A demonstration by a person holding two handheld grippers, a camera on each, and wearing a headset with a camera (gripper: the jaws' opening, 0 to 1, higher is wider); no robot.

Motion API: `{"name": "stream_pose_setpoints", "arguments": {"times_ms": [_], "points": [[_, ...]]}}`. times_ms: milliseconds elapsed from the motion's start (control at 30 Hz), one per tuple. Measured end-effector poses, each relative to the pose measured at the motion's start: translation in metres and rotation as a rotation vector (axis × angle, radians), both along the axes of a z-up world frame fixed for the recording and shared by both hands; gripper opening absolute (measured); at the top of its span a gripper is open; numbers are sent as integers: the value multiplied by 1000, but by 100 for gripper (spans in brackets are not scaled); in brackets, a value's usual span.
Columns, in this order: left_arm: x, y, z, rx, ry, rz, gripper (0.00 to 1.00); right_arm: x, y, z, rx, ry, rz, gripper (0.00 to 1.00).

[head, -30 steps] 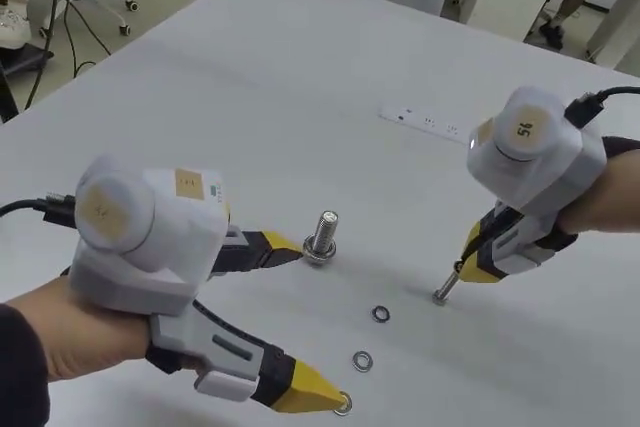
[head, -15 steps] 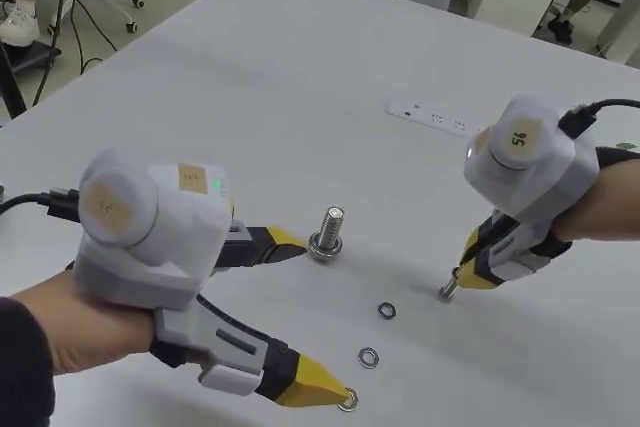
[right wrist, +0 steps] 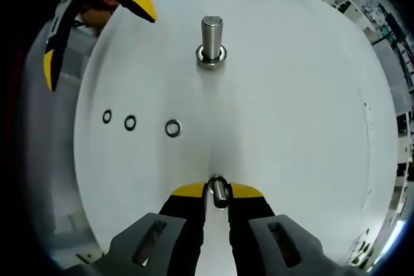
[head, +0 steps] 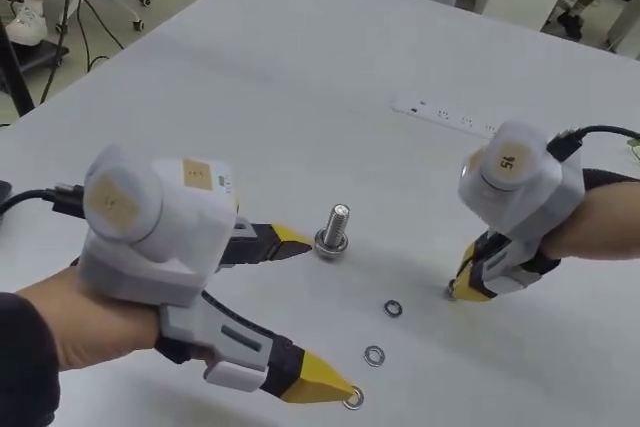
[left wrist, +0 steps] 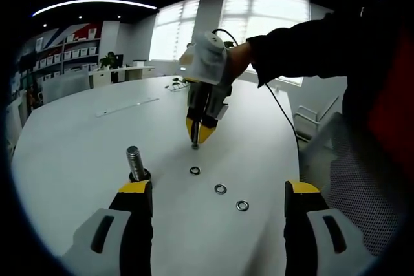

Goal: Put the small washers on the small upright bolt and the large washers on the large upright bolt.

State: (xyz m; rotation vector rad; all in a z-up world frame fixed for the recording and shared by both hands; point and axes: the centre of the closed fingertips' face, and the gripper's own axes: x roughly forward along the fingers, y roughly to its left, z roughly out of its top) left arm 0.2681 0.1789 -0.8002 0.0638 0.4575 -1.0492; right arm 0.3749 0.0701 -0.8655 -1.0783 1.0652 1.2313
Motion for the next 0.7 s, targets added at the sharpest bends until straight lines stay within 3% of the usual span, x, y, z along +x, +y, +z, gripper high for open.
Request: {"name": "stream_pose_setpoints", "arguments": {"times_ms": [700], "points": [[-1,-1,0,3,0,-3,83,-2,-1,-2,36,-2,-27,18]]}}
